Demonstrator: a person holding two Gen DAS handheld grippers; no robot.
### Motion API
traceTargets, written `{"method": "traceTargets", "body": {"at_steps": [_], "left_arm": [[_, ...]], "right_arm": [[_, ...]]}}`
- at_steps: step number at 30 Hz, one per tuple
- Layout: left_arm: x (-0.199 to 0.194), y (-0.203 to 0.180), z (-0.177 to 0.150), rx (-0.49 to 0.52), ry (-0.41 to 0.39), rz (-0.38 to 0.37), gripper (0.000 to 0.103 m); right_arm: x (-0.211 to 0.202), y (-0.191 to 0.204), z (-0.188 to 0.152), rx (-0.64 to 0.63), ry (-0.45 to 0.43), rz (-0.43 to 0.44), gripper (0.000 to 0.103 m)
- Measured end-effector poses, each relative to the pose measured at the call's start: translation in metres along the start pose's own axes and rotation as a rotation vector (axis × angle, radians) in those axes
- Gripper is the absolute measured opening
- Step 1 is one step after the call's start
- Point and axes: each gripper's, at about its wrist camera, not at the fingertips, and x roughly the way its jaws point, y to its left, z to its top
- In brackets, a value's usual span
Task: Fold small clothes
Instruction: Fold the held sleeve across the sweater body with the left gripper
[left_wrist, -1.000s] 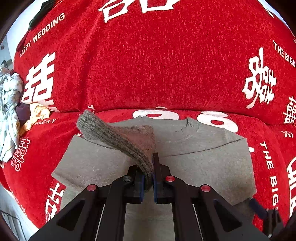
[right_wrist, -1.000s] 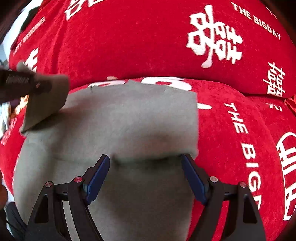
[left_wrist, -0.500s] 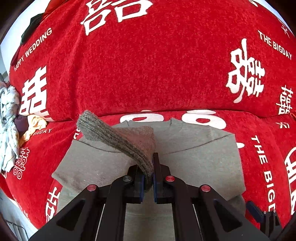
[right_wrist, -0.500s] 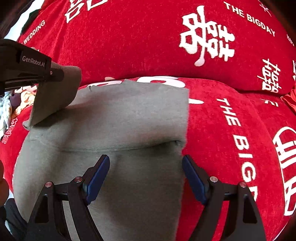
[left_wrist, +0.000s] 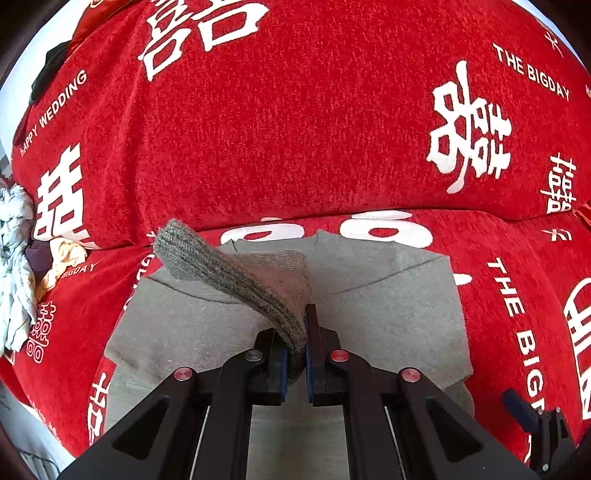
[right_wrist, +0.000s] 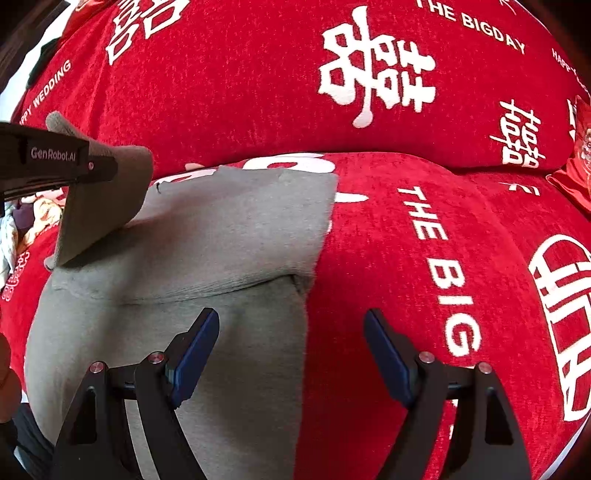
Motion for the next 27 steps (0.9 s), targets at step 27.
{"method": "traceTargets", "body": {"at_steps": [27], "left_arm": [[0.041,-0.050,-0.028,0.108,0.084,0.004,0.008]], "right_arm": [[-0.004,-0.032,-0.005,0.062,0.003,-0.027,0.084]]}}
